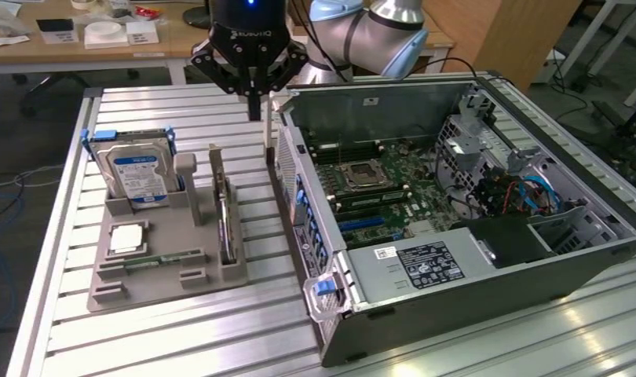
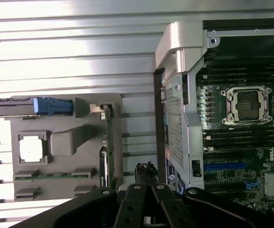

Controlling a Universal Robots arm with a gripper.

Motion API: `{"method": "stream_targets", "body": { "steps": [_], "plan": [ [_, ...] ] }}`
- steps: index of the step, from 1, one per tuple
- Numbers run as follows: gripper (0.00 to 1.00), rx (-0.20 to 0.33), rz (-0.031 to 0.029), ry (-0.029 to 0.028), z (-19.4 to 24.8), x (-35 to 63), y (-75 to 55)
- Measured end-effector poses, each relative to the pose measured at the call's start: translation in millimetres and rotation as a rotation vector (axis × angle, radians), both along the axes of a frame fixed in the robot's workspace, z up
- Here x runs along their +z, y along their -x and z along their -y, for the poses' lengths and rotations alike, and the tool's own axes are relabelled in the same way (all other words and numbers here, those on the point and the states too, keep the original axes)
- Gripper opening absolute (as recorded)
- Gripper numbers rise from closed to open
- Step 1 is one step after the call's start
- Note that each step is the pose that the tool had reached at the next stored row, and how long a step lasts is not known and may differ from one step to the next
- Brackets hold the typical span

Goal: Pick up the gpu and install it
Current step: 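Reach for the gpu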

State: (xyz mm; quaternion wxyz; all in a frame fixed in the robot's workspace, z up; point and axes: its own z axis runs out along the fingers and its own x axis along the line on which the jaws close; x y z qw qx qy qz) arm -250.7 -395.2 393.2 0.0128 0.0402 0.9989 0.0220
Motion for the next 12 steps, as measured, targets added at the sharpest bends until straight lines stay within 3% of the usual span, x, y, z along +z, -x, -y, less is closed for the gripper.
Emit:
{"method": "stream_targets", "body": {
  "steps": [12],
  "plan": [
    [0.11,0.0,0.0,-0.0001,0.0,-0.2,23.8]
  ]
}}
